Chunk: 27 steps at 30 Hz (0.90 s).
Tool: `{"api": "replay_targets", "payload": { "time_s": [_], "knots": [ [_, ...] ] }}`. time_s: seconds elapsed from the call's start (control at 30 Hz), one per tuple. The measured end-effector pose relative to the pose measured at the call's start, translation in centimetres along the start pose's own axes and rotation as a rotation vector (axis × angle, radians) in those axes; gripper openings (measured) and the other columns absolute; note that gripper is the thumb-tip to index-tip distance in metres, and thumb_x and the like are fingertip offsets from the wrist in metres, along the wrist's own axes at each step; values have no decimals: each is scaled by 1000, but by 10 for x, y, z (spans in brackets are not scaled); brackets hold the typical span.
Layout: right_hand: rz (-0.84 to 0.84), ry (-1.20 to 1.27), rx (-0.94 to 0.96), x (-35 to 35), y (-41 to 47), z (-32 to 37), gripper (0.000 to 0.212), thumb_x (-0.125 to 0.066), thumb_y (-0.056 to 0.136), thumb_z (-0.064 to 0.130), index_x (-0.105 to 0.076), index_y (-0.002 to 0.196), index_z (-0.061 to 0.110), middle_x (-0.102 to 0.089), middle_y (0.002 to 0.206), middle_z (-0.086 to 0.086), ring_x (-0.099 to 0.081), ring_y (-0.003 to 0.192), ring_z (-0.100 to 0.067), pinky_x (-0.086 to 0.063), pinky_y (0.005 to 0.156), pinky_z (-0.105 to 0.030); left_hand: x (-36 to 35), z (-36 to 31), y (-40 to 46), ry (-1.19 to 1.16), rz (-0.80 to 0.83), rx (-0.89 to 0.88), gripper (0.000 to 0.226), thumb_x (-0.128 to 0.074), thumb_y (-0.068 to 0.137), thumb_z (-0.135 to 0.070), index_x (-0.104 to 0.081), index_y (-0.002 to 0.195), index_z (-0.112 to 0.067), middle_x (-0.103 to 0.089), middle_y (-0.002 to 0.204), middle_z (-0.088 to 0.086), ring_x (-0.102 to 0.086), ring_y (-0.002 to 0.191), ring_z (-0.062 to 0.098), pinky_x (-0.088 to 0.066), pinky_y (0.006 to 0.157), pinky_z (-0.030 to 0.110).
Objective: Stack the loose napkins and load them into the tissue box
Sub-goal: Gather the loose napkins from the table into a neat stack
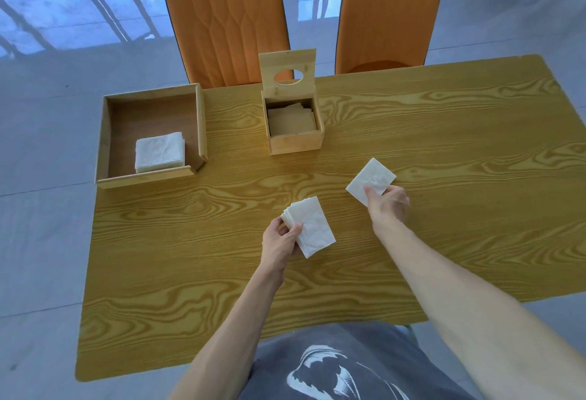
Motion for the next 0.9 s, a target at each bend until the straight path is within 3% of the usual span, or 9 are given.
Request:
{"api": "replay_targets", "payload": {
  "time_s": [0.27, 0.4, 0.5, 0.6, 0.77, 0.9],
  "knots": [
    [-3, -47, -65, -4, -3, 0, 55, -74, 84, 41, -54, 126, 11, -48, 135, -11, -58, 110, -32, -49, 86, -43, -1, -1, 1, -21, 3, -1, 21, -64, 94, -14, -58, 114, -18, -72, 109, 9, -72, 99, 27, -62, 77, 35],
    [-8, -6, -41, -4, -4, 1, 24, -75, 81, 38, -60, 88, 19, -58, 121, -6, -61, 87, -26, -50, 72, -36, 0, 0, 0, -21, 5, -8, 22, -64, 95, -14, -58, 116, -17, -73, 109, 9, -72, 99, 26, -62, 70, 27],
    [16, 9, -12, -5, -7, 0, 24, -76, 80, 35, -58, 71, 22, -58, 113, -3, -65, 87, -27, -54, 74, -38, 1, 1, 0, -20, 10, -8, 22, -63, 95, -15, -58, 117, -17, -73, 110, 9, -72, 100, 27, -61, 70, 25],
    [22, 48, 19, -4, -12, -5, 14, -73, 80, 31, -64, 87, 22, -63, 112, -2, -66, 90, -23, -56, 76, -38, 2, 4, 1, -20, 13, -11, 20, -62, 96, -14, -60, 116, -16, -73, 110, 10, -72, 100, 29, -61, 69, 26],
    [55, 218, 147, 1, -28, -6, 18, -62, 88, 21, -63, 105, 16, -70, 98, -2, -63, 74, -12, -48, 59, -28, 4, 9, 2, -27, 25, -17, 17, -60, 97, -13, -61, 114, -15, -72, 110, 12, -71, 101, 30, -61, 81, 37],
    [217, 459, 108, -4, -38, -17, 28, -66, 92, 11, -60, 119, 10, -71, 101, -3, -70, 88, -16, -62, 74, -33, 5, 11, 2, -24, 33, -14, 12, -59, 98, -14, -62, 107, -21, -72, 110, 10, -71, 100, 31, -60, 83, 38]
  ]
}}
Point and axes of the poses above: each hand's wrist, its own y-axis towards the middle knuckle, its own x-axis out of the back of the hand, z = x × y, the point moved 7 cm from there along y, towards the middle knuckle
